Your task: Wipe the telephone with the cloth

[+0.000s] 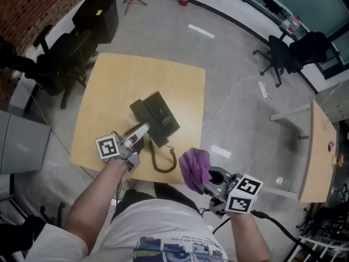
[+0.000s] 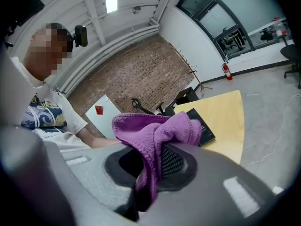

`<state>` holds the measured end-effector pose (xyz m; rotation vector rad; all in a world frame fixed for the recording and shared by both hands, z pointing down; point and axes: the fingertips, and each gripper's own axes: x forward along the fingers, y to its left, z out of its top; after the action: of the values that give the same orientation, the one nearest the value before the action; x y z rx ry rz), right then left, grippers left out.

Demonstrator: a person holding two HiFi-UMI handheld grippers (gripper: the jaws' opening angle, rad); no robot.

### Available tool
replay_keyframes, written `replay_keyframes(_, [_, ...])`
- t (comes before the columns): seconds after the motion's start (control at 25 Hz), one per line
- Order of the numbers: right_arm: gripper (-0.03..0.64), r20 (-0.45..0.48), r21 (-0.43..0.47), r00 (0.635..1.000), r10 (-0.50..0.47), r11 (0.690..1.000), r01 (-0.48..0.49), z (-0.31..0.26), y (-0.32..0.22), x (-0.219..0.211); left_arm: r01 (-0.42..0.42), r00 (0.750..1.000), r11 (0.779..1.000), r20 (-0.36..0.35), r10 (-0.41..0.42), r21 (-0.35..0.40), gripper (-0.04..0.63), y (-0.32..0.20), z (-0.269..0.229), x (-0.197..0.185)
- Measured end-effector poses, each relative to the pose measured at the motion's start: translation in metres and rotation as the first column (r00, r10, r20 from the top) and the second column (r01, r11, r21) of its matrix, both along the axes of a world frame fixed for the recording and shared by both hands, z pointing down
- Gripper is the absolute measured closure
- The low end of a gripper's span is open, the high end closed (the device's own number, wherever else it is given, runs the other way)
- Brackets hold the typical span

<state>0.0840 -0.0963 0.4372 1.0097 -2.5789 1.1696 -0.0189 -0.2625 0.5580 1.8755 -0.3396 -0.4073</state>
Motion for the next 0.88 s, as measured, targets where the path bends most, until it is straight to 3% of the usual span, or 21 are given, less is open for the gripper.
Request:
replay_keyframes(0.2, [0.572, -0.015, -0.036, 1.0, -0.023, 0.999, 0.022, 0.009, -0.002, 0.012, 0.045, 0.998, 0.998, 0.054, -0.043, -0.049, 0.517, -0.009, 0.04, 0.001])
replay_keyframes(0.44, [0.572, 0.007, -0.064, 0.999, -0.047, 0.997, 0.048, 0.014, -0.003, 0.021, 0.053, 0.988, 0.997, 0.151, -0.044, -0.054, 0.517, -0.007, 0.071, 0.002])
replay_keyframes(0.64, [0.572, -0.006, -0.072, 0.997, -0.071, 0.995, 0.071, 0.019, -0.003, 0.027, 0.067, 0.984, 0.998, 0.165, -0.065, -0.007, 0.517, -0.015, 0.081, 0.005])
replay_keyframes(0.88, [0.572, -0.019, -0.068, 0.993, -0.116, 0.991, 0.115, 0.025, -0.003, 0.028, 0.085, 0.977, 0.996, 0.199, -0.077, -0.035, 0.517, -0.018, 0.087, 0.002])
